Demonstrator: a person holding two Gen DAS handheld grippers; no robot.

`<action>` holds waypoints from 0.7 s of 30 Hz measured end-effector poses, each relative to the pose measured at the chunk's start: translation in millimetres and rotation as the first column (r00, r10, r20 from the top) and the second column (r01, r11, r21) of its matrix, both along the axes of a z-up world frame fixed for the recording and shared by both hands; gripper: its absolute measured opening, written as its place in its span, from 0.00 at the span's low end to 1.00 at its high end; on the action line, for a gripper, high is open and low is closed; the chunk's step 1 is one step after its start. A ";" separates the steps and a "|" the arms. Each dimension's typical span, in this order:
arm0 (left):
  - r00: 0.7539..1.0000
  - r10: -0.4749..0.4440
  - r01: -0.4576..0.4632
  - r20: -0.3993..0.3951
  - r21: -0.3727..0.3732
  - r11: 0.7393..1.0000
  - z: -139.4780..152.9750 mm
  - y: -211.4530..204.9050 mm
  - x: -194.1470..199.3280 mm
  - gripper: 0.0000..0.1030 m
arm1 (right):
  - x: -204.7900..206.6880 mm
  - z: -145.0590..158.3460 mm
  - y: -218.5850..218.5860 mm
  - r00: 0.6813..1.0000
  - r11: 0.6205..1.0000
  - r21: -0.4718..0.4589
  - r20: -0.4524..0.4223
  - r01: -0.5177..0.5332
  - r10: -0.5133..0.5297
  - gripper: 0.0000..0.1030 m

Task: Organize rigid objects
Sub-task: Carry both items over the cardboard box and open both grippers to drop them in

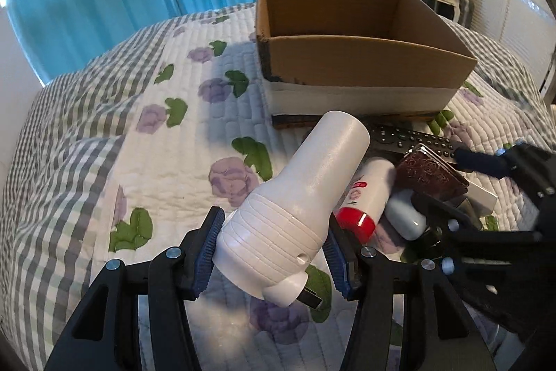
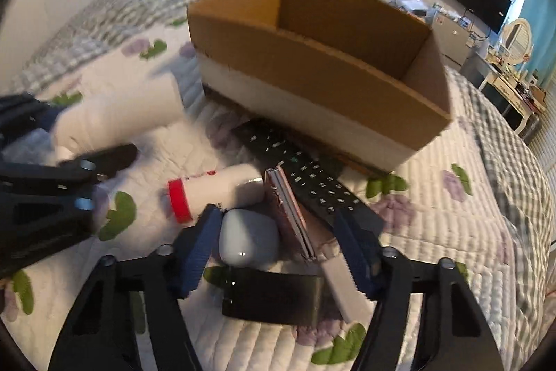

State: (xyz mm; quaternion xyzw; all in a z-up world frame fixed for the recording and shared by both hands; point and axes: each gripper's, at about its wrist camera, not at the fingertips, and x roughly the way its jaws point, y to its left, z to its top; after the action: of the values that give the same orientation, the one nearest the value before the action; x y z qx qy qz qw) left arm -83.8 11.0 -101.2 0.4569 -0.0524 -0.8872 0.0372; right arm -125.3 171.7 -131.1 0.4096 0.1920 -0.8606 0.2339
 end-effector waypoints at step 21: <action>0.986 -0.059 0.066 -0.153 0.041 0.997 81.4 2.1 -39.0 0.54 | 0.1 142.2 29.0 0.981 0.972 -0.234 -0.190 -0.015 -0.031 0.09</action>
State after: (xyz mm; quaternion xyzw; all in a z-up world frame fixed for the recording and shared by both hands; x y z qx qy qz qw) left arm -122.8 13.1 -19.8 0.3868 -0.0434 -0.9211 0.0029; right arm -125.1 200.7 11.2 0.2949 0.1089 -0.9137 0.2576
